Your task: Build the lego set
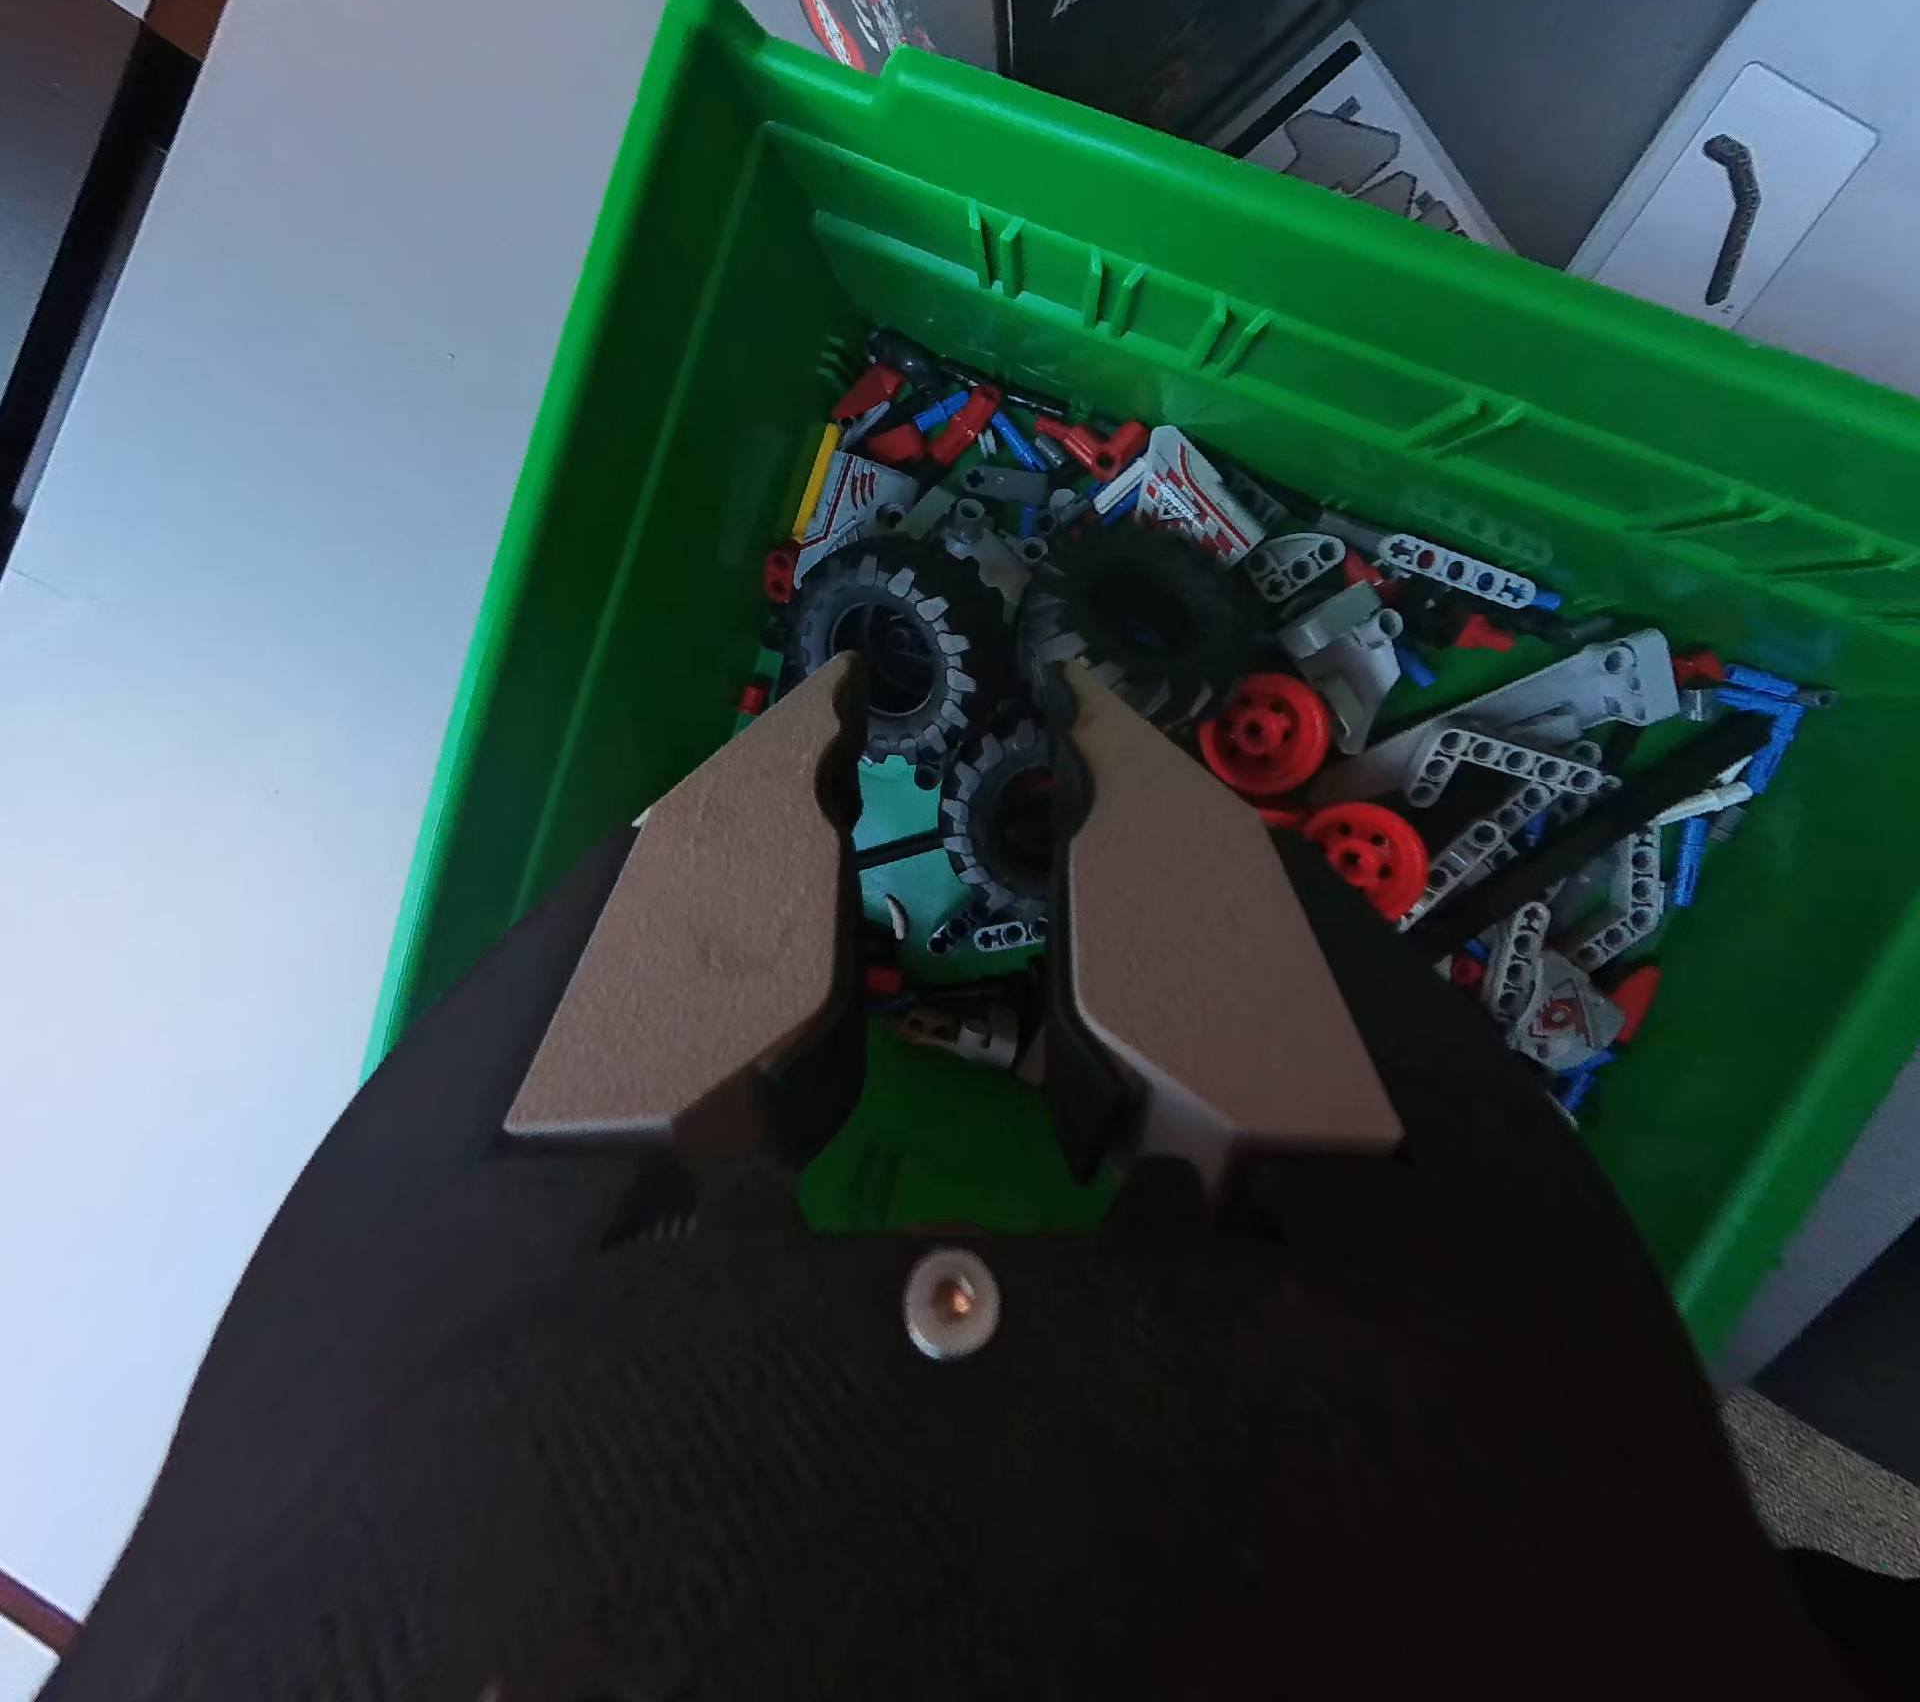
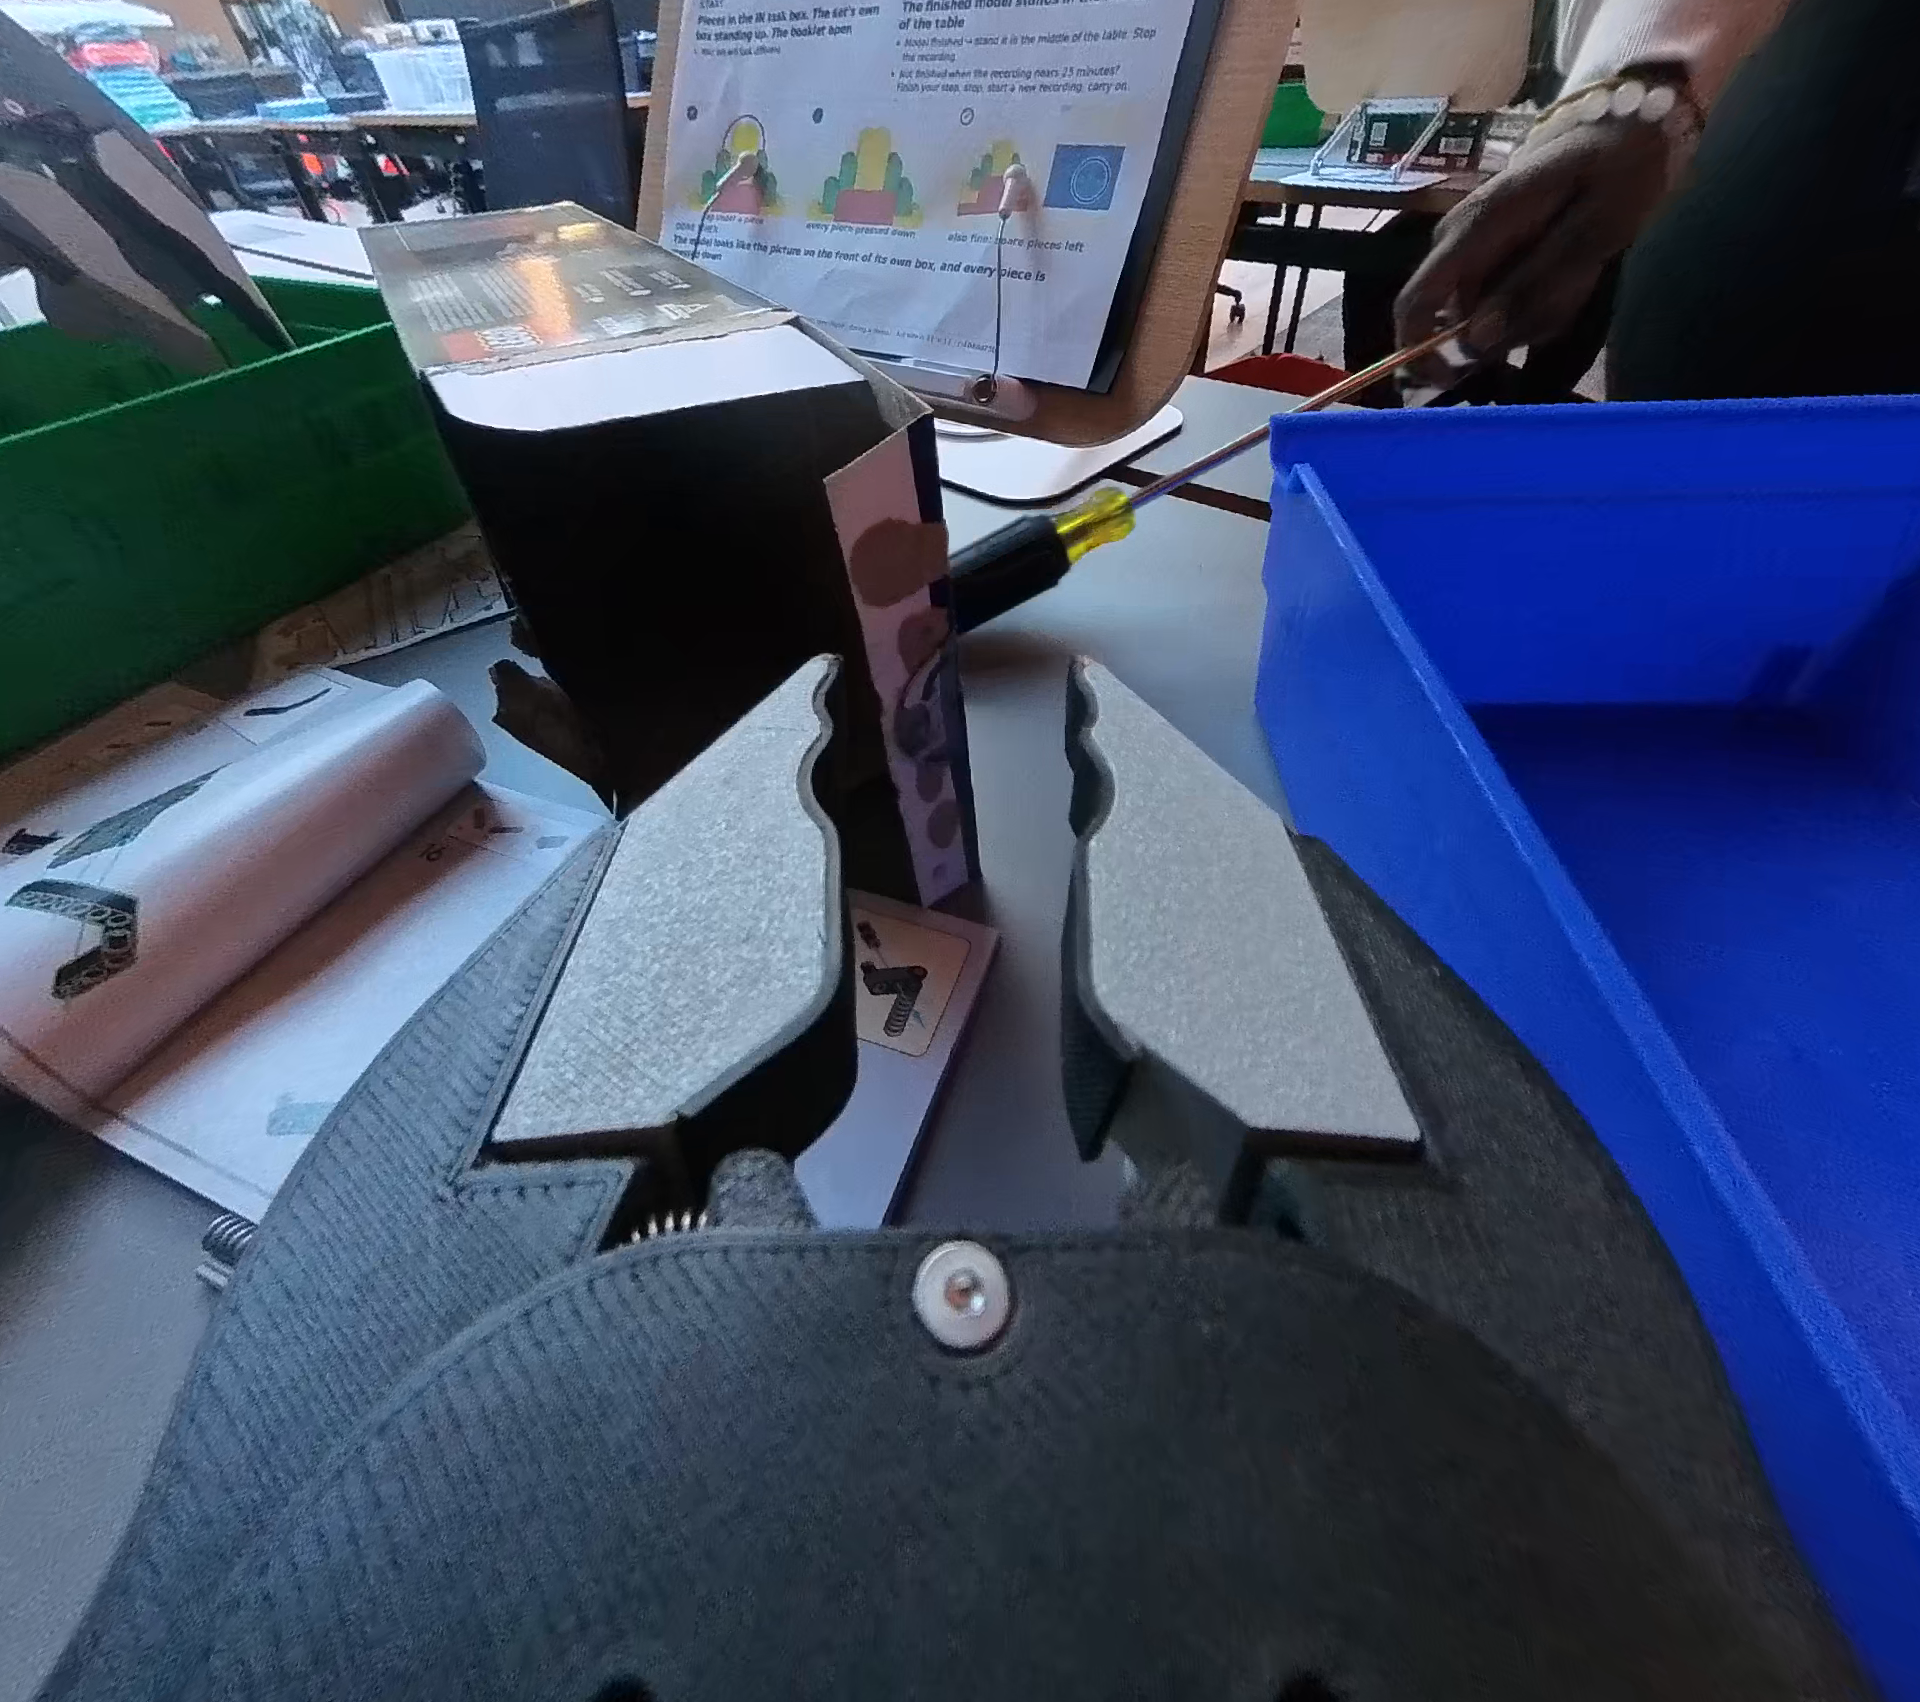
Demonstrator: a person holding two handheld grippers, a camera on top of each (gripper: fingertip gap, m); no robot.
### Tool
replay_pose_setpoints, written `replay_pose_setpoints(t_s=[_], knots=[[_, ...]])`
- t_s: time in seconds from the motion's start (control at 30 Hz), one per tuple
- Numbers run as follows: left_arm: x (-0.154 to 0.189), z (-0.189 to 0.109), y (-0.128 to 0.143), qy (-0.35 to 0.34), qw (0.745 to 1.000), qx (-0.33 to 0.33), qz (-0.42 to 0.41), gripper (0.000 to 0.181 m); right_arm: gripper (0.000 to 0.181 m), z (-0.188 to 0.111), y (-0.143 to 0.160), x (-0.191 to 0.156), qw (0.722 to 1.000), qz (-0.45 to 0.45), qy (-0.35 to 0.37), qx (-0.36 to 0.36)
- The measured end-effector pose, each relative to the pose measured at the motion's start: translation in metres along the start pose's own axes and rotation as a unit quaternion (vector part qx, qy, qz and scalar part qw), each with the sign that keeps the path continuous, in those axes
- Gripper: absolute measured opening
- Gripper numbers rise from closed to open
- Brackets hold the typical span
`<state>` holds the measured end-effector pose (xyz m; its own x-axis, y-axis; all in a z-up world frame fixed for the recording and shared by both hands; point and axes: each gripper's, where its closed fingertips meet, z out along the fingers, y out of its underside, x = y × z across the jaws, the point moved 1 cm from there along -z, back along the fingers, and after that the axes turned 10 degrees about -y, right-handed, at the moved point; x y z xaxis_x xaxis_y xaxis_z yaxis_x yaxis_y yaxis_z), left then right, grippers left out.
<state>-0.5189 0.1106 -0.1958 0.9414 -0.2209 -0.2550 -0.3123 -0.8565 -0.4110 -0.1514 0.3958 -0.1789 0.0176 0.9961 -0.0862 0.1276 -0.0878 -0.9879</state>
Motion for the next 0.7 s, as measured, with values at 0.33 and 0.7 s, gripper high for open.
replay_pose_setpoints(t_s=[0.33,0.7], knots=[[-0.007,-0.036,-0.003,-0.015,0.998,0.047,-0.04,0.031,0.039,-0.005,-0.003,-0.001,1.0,0.0,-0.003,0.008],[0.064,-0.101,0.02,-0.042,0.988,0.114,-0.1,0.014,0.021,-0.014,-0.014,-0.064,0.987,-0.012,-0.159,0.009]])
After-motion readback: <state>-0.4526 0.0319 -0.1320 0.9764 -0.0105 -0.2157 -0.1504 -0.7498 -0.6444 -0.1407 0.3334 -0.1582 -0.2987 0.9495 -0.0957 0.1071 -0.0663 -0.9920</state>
